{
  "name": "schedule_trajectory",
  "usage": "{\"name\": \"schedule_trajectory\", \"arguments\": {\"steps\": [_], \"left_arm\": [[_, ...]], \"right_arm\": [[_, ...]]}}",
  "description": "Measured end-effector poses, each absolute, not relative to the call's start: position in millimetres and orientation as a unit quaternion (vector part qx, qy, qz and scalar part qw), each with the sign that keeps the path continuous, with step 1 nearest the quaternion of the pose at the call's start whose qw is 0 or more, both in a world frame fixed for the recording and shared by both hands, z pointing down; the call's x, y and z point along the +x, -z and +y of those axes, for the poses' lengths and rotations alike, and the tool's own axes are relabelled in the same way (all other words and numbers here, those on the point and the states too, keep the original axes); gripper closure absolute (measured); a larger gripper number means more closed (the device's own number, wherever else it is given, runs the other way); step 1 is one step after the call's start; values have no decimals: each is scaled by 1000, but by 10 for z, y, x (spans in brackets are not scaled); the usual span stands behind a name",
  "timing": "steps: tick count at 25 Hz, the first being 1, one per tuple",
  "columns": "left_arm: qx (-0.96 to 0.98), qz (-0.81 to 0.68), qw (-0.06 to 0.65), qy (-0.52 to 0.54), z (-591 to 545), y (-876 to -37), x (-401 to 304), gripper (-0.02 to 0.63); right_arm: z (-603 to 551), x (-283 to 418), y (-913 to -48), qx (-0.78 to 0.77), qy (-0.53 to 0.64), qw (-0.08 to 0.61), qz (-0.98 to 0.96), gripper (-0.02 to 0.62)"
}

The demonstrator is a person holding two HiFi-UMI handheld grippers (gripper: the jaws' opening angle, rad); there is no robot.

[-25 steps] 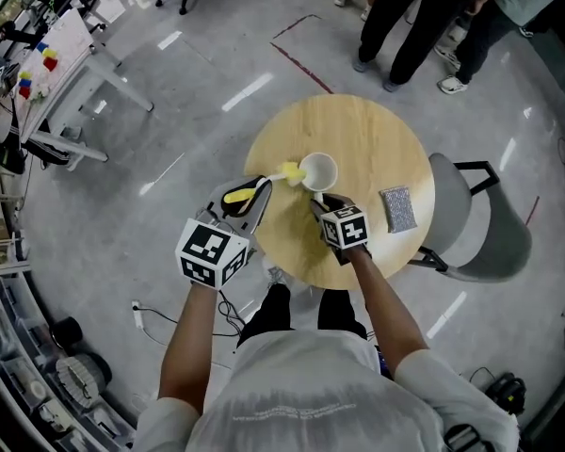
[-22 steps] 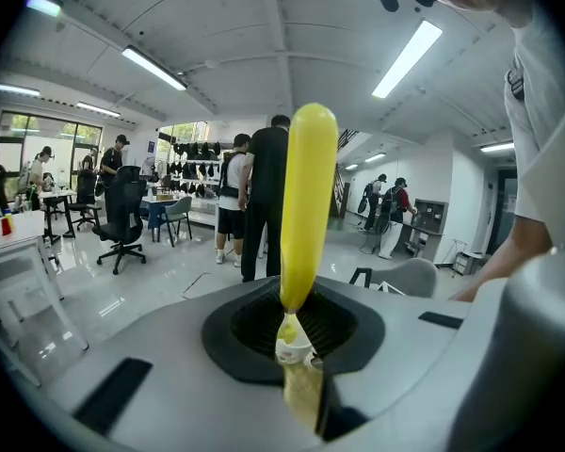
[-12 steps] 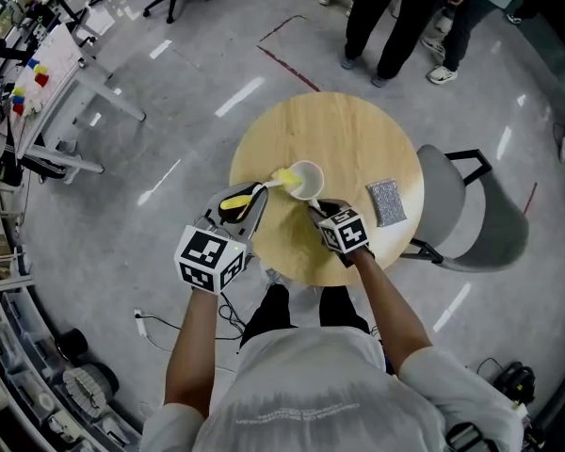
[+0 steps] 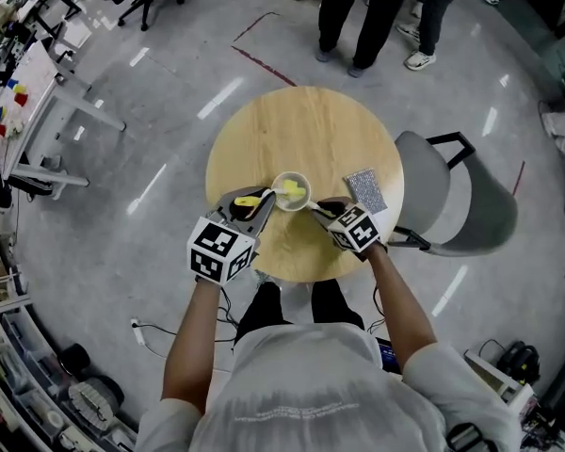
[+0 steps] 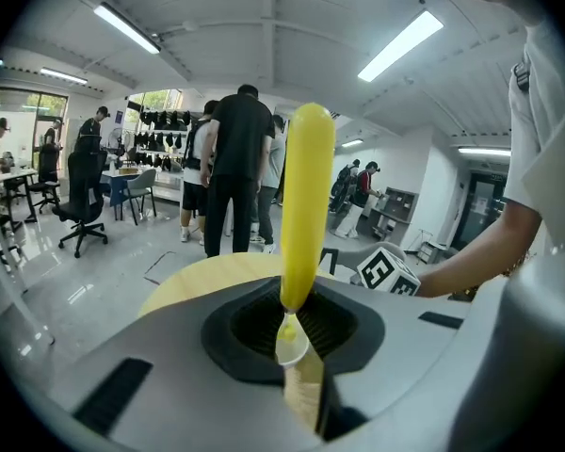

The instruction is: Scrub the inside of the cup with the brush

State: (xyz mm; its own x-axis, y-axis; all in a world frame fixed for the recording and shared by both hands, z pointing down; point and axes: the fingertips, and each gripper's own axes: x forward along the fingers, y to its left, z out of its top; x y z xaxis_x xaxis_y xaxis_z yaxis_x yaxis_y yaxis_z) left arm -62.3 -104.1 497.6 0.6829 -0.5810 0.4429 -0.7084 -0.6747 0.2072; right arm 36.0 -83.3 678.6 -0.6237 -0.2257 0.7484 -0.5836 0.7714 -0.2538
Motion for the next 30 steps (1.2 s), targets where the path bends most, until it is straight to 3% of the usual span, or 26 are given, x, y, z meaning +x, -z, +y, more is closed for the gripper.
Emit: {"name": "schedule_trajectory", "arguments": {"steps": [13, 30], "left_arm": [[885, -368, 197, -206, -1193, -5409, -367, 555], [903, -276, 252, -214, -1156, -5557, -292, 551]], "right_arm": [[-1055, 550, -6735, 252, -171, 389, -870, 456], [-1065, 521, -6757, 291, -162, 383, -862, 485]]}}
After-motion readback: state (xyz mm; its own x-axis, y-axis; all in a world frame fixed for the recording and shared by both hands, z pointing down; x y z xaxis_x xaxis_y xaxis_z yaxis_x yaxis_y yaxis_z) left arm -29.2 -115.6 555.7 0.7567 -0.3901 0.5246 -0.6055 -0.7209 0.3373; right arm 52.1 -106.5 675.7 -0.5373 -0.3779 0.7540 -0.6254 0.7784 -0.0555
